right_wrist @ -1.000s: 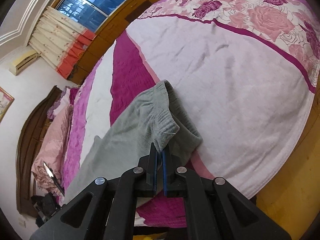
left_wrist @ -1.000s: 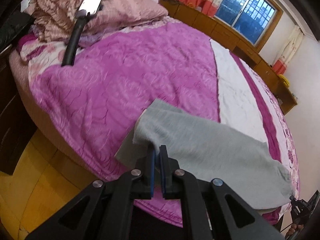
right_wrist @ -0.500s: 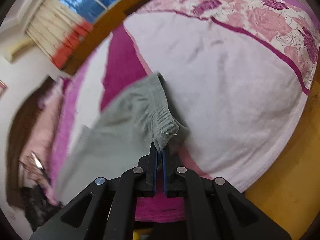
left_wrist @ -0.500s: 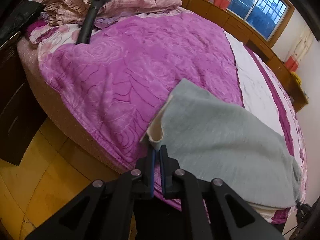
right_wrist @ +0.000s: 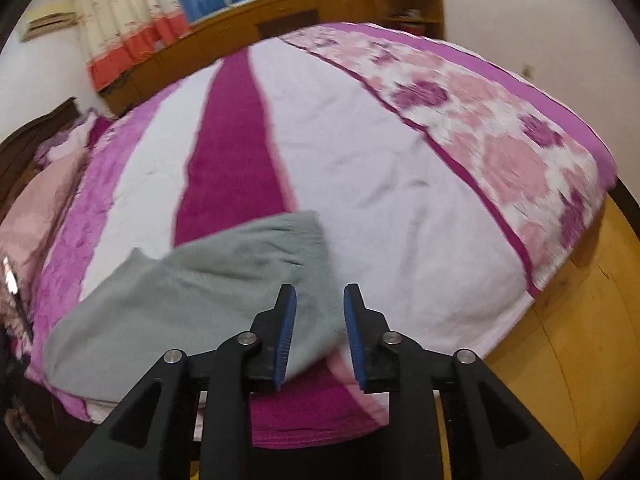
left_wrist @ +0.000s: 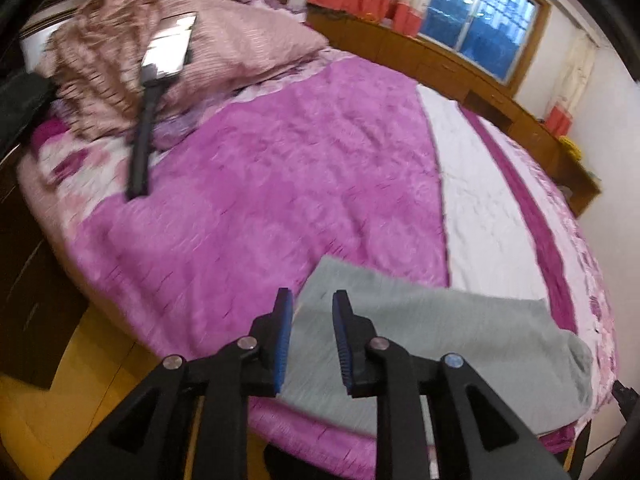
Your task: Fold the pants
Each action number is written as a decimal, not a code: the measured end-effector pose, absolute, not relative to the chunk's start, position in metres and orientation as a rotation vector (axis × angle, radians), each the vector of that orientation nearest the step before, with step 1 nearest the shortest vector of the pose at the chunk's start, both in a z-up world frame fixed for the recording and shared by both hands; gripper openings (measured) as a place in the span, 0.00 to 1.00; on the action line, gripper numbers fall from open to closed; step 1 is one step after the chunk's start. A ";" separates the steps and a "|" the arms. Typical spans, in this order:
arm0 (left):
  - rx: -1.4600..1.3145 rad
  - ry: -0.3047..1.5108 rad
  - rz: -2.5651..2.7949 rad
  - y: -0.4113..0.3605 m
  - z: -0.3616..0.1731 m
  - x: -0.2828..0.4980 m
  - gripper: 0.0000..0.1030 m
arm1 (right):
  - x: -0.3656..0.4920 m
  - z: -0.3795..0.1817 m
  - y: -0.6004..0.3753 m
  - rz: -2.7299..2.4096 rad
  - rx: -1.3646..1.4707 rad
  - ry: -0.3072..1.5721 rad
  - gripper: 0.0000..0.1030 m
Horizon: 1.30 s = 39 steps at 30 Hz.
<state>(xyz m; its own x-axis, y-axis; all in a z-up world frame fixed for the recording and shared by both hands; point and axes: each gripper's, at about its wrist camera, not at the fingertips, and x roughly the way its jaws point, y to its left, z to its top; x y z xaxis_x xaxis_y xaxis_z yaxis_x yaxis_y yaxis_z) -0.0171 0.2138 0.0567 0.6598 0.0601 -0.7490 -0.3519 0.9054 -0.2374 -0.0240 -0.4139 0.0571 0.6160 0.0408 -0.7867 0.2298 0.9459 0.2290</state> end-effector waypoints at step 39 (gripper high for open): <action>-0.093 0.906 0.098 0.168 0.011 0.037 0.06 | 0.017 -0.034 -0.338 0.102 0.352 1.129 0.19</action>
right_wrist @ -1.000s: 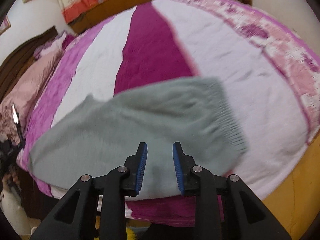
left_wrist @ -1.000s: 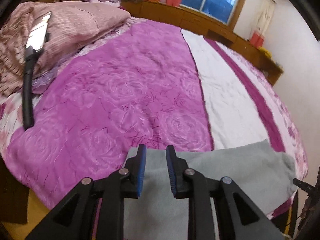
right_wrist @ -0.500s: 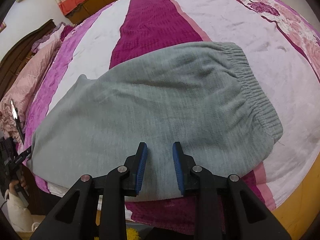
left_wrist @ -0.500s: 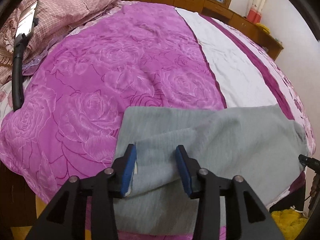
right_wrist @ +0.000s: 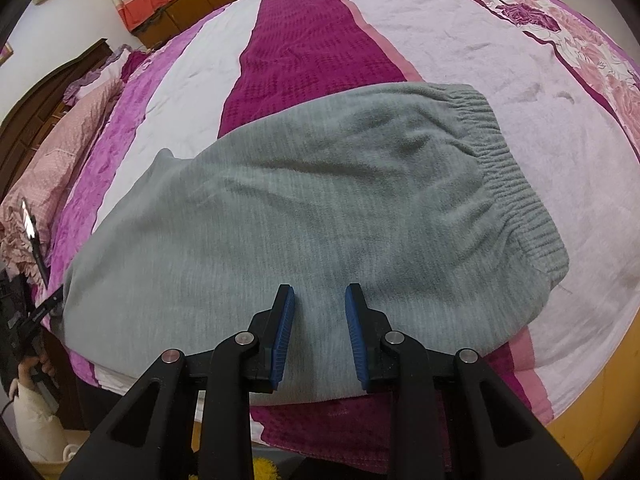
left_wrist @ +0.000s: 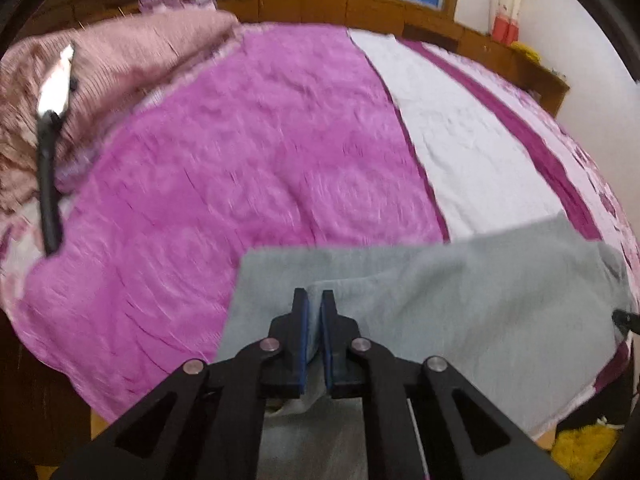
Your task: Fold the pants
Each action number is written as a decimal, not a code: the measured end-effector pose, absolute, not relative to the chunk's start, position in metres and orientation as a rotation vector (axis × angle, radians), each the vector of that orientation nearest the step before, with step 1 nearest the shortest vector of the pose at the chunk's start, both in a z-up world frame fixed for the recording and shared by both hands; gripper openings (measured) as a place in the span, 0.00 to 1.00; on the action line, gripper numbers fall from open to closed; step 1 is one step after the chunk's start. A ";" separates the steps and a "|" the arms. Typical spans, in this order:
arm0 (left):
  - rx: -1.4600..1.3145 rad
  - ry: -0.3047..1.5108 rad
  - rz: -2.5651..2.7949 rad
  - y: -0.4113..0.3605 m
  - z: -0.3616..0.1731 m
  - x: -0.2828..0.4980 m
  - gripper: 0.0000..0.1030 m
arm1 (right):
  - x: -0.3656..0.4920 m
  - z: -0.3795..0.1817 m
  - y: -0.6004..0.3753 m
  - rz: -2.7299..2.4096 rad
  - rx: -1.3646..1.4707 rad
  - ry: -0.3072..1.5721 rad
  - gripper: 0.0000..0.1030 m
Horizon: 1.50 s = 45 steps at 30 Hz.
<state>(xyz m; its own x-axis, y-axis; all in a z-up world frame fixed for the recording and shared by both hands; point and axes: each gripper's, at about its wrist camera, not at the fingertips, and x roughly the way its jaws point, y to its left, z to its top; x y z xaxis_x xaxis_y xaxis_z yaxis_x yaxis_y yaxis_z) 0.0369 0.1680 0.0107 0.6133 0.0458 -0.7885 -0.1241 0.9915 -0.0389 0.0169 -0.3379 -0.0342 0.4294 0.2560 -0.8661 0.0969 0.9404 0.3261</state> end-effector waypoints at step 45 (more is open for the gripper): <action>-0.115 0.970 0.209 0.161 -0.020 0.043 0.22 | 0.154 -0.036 -0.196 0.381 0.304 1.069 0.19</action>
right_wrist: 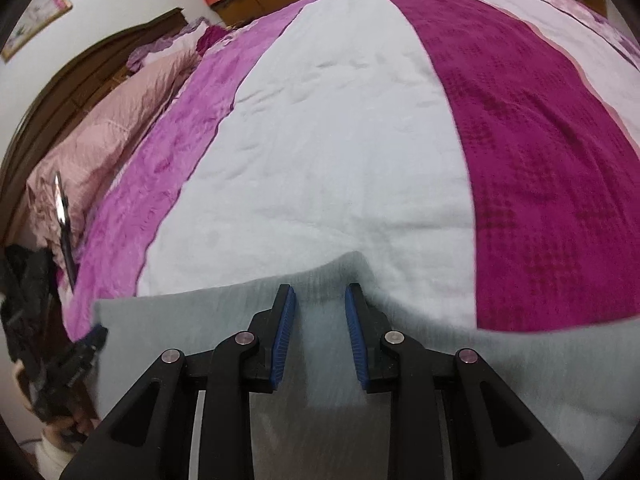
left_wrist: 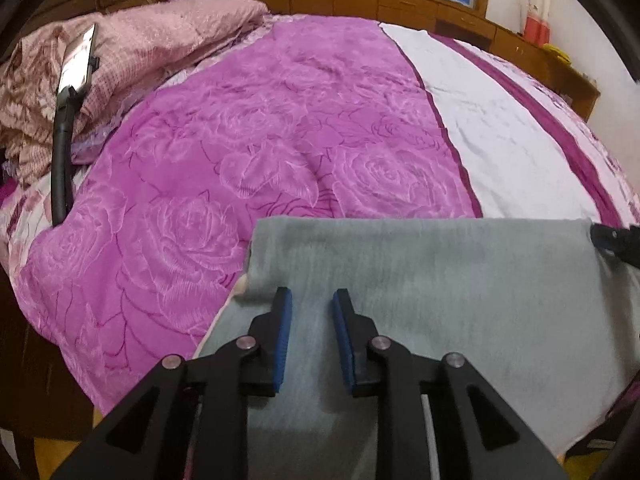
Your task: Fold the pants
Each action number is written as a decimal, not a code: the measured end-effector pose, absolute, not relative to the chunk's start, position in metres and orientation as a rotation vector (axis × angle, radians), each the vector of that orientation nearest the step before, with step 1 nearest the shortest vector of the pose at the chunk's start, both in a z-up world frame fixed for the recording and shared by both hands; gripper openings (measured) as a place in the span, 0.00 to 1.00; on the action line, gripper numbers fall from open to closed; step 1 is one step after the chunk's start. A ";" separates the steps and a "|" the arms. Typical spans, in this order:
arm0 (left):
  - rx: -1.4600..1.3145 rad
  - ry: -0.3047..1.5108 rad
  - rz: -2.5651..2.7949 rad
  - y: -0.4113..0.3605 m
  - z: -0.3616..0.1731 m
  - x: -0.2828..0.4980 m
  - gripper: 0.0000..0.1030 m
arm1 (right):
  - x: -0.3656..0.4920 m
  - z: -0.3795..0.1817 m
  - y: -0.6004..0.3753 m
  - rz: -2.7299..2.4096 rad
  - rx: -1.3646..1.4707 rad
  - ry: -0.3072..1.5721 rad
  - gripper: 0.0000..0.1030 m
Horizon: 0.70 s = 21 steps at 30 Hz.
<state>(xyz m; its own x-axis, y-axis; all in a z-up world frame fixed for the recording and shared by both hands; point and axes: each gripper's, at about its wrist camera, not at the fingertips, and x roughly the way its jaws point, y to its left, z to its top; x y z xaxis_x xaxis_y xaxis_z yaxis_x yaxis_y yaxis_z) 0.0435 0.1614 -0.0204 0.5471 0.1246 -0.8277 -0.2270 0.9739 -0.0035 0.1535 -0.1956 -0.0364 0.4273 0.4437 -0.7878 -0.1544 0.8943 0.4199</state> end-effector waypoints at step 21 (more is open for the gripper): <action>-0.227 0.999 0.259 0.150 -0.012 -0.006 0.22 | 0.038 -0.025 -0.409 0.036 0.554 1.042 0.19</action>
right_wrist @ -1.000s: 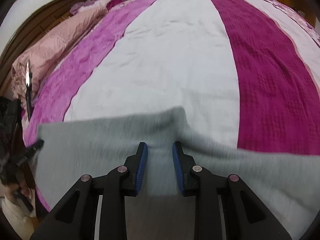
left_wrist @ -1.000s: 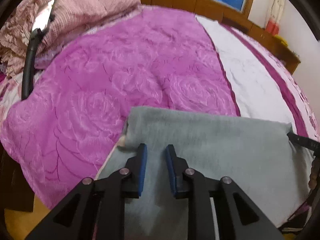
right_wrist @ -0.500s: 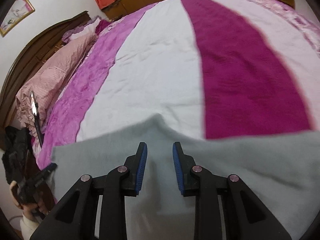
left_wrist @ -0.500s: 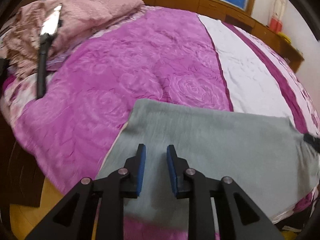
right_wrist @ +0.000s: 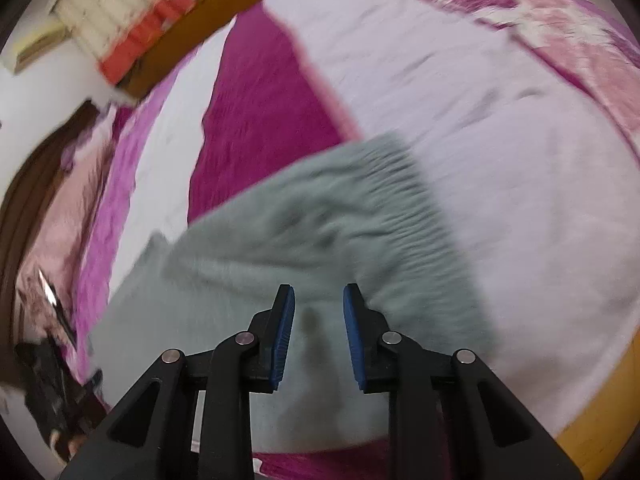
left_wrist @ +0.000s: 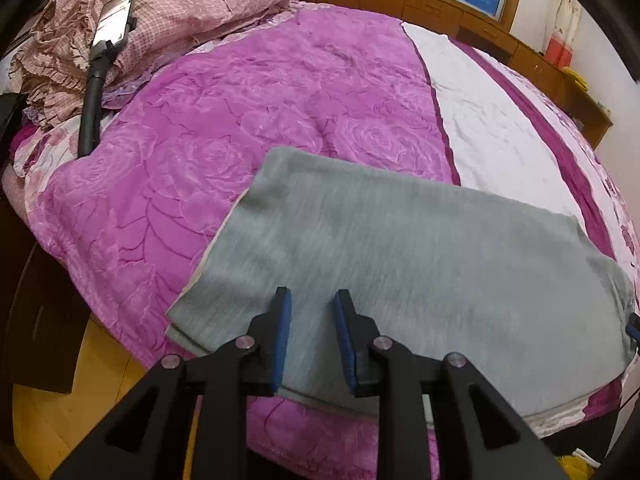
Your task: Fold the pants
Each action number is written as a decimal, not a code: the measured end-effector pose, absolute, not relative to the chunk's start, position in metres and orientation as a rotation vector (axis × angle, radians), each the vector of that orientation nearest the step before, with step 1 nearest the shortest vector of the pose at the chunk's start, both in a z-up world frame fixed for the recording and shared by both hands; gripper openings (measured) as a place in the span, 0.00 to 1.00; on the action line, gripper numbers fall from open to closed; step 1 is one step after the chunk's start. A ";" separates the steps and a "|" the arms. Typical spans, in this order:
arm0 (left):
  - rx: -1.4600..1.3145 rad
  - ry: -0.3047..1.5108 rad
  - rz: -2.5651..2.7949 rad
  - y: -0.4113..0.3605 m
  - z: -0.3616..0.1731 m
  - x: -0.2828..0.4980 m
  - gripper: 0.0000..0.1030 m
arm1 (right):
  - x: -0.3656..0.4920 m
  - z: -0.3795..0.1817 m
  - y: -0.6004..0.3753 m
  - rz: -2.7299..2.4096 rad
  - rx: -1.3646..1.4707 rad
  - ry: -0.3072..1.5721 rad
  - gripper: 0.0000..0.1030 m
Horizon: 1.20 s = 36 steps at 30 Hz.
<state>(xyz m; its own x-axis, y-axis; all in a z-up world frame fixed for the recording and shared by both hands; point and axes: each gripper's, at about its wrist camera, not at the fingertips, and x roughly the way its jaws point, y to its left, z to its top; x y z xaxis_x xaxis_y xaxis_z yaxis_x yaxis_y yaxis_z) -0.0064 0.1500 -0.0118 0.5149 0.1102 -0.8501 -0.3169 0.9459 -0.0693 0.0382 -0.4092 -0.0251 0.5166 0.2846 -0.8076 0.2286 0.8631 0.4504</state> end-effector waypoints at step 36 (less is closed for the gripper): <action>-0.214 1.030 0.271 0.131 -0.005 -0.032 0.36 | -0.034 -0.046 -0.439 0.100 0.962 0.759 0.00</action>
<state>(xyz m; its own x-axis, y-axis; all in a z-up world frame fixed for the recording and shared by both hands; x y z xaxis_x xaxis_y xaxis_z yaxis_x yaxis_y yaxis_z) -0.0318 0.1311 -0.0046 0.4863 0.1210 -0.8654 -0.3205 0.9460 -0.0478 -0.0344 -0.4391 -0.0461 0.7423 0.3977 -0.5393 0.2446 0.5885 0.7706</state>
